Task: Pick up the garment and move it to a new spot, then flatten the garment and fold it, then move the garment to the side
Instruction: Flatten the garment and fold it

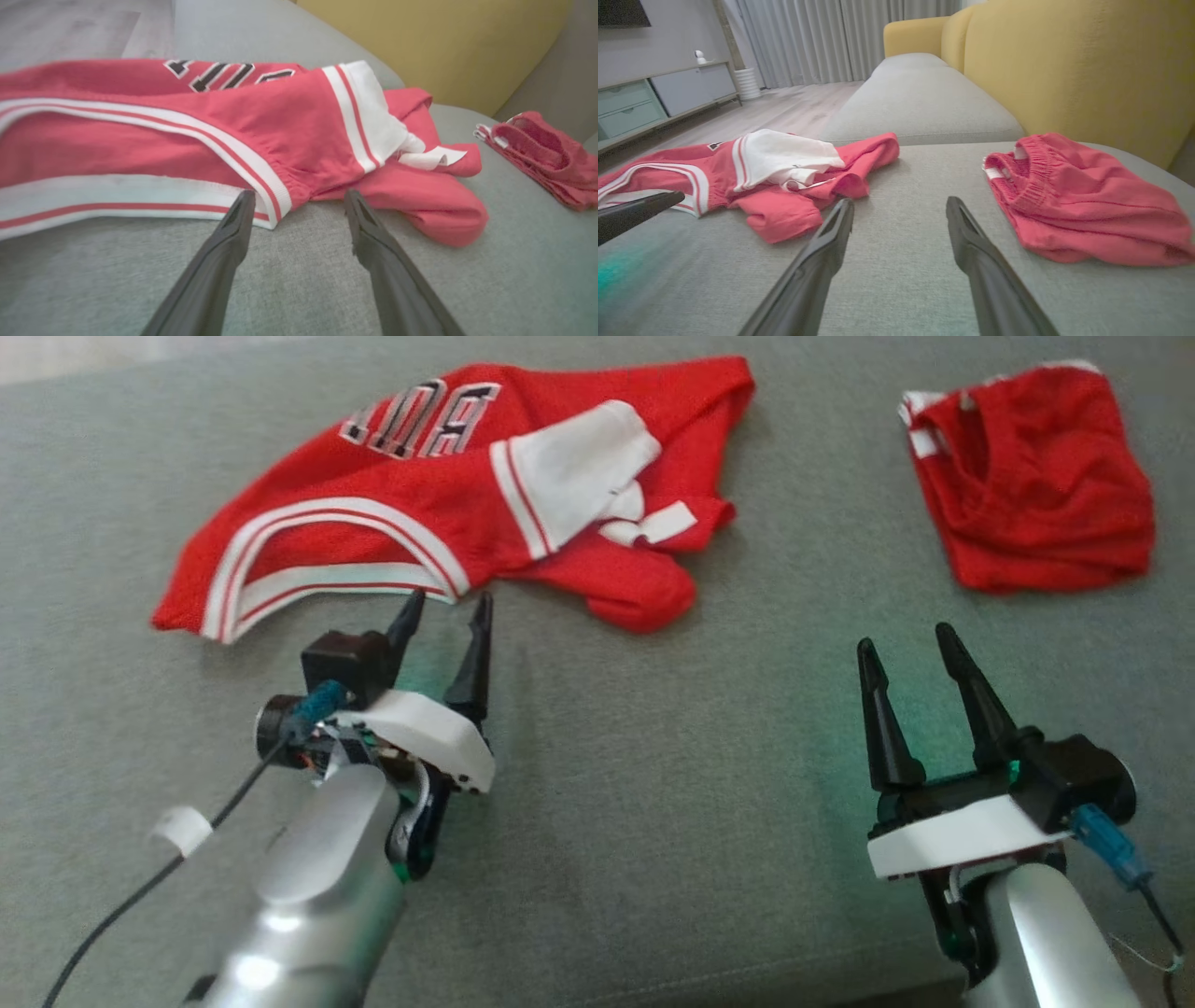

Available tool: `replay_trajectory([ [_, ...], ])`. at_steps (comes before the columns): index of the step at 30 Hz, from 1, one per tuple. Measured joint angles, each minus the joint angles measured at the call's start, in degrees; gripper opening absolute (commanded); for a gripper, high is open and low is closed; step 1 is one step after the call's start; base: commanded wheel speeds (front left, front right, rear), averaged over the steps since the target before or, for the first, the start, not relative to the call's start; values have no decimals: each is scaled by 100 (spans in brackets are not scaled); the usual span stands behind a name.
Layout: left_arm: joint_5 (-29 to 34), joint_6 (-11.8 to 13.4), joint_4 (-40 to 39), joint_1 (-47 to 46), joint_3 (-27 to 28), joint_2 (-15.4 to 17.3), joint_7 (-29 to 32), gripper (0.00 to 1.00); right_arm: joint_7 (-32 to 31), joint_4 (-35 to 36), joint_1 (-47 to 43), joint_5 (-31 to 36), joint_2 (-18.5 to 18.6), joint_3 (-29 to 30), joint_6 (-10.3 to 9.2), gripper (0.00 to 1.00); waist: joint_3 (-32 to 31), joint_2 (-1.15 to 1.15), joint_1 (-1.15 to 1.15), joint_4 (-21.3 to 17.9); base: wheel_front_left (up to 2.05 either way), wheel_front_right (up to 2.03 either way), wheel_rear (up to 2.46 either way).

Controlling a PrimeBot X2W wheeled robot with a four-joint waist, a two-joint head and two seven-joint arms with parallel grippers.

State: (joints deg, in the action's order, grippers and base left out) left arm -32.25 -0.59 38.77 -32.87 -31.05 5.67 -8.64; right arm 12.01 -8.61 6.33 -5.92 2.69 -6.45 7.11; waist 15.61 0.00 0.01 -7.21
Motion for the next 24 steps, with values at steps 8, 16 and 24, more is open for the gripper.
replay_trajectory([
  [8,-5,-103,929,-385,118,-2,-189,100,62,-10,32,-15,0,-4,0,100,241,0,-1,-346,0,0,0],
  [16,21,-307,1424,-699,-47,-102,-355,100,94,-111,32,-57,-1,-87,0,100,114,0,-1,-397,0,0,0],
  [24,-5,-450,1856,-889,-55,-162,-398,0,111,-138,32,-63,-1,-176,0,100,69,0,-1,-527,0,0,0],
])
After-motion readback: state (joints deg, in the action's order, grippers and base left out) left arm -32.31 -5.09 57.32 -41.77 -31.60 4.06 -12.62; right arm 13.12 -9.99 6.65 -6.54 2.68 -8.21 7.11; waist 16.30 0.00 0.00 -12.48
